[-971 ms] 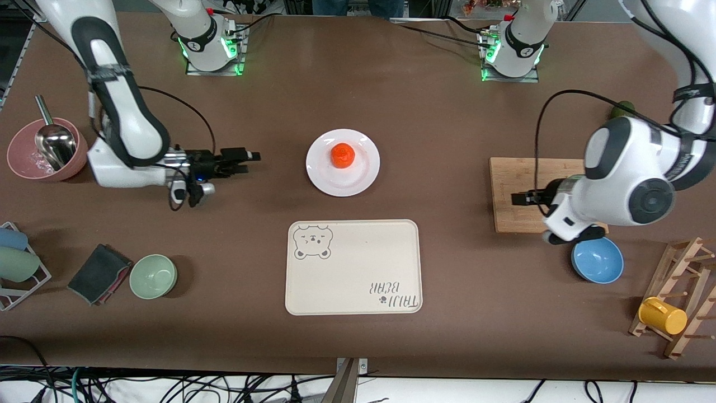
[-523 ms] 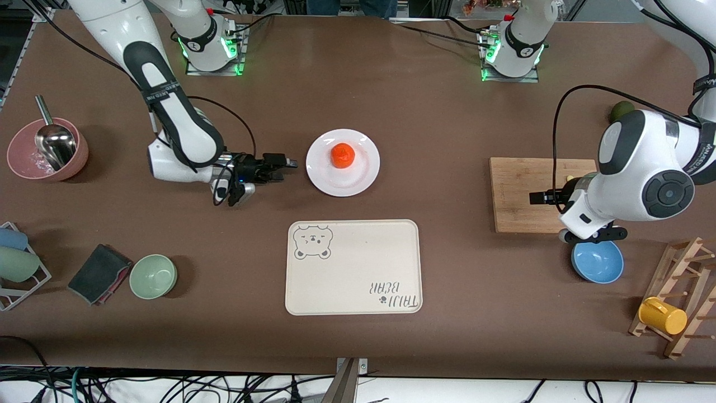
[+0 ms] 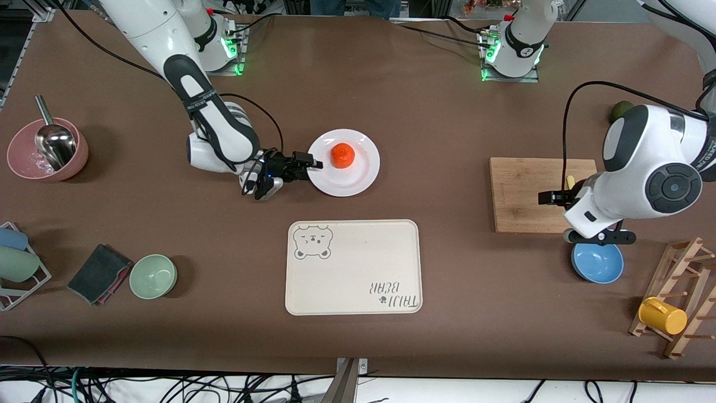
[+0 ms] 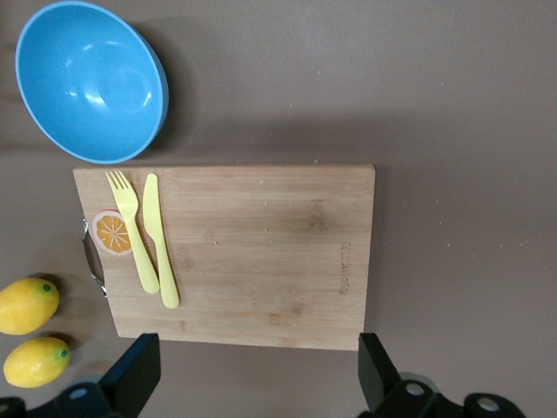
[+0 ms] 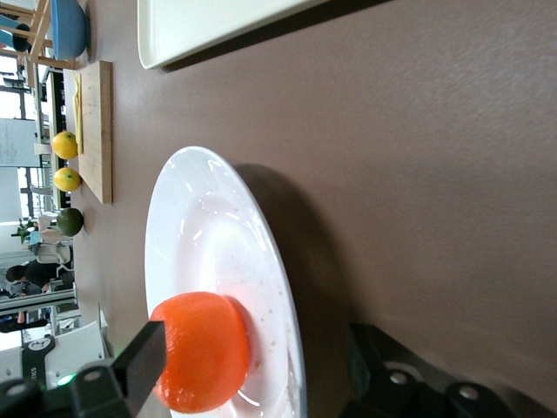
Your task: Place orange and plate with both arms
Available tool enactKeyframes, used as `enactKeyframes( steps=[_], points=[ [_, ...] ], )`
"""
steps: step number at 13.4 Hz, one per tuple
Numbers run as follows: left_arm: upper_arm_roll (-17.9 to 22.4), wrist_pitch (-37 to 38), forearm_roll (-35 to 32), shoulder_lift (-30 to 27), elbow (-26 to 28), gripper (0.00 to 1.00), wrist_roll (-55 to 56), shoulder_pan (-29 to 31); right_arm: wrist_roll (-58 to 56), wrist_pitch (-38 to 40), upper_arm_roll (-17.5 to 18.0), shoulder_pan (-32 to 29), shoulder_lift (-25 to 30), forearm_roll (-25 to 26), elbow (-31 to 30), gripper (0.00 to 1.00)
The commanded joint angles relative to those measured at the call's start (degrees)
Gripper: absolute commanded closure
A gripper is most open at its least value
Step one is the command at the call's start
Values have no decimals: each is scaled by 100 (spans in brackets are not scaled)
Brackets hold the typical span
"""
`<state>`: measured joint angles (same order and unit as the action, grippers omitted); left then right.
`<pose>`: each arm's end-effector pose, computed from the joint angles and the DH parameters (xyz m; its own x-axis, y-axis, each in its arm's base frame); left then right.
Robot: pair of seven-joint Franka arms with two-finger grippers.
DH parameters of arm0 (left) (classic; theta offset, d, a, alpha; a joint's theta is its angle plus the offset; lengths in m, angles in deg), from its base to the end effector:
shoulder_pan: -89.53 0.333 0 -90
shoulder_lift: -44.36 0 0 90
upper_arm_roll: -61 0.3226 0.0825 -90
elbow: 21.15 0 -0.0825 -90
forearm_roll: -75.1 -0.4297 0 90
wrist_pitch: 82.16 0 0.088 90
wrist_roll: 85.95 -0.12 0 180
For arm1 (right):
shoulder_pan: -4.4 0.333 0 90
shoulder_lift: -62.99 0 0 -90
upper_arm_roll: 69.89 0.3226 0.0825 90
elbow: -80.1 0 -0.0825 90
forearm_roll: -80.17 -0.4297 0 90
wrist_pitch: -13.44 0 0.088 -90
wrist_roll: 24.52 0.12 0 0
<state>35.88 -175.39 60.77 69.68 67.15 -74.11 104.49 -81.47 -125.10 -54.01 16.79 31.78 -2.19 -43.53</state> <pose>0.6786 -0.0590 0.3723 0.9569 0.0014 -0.2903 -0.0327 -0.9931 -0.1125 0.4826 0.2896 0.0913 0.9885 0.1495 0.0235 0.1098 -0.6018 -0.7910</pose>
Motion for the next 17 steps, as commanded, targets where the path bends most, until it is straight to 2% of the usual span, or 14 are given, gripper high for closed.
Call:
enactKeyframes(
  steps=[1, 2, 4, 6, 8, 9, 11, 12, 14, 17],
  points=[
    [7, 209, -308, -18, -93, 0, -59, -108, -150, -77, 20, 26, -166, -175, 84, 55],
    [7, 200, -299, -27, -93, 0, -59, -99, -150, -77, 20, 44, -209, -175, 111, 68],
    [7, 200, -220, -45, -102, 0, -41, -55, -150, -51, 20, 70, -236, -167, 111, 87],
    [16, 200, -176, -53, -285, 0, -50, -20, -158, -33, 20, 70, -236, -123, 111, 100],
    [51, -177, 234, -420, -15, 0, -146, 304, -132, -33, 20, 79, -227, -105, 155, 100],
    [252, -169, 368, -449, 3, 0, -42, -26, -71, -33, 20, 70, -210, -105, 190, 100],
    [1093, -196, 657, -789, 99, 0, -32, -615, -27, -7, 20, 61, -70, -105, 251, 100],
    [1437, -196, 1007, -940, 117, 0, -41, -827, -18, 28, 12, 53, -52, -105, 374, 100],
    [2079, -274, 1369, -1370, 441, 0, -76, -1362, 584, 99, 11, 26, -60, -53, 821, 100],
    [2967, -433, 1564, -1855, 768, 0, -32, -2154, 1886, 90, 11, 44, -436, 868, 1996, 100]
  ],
)
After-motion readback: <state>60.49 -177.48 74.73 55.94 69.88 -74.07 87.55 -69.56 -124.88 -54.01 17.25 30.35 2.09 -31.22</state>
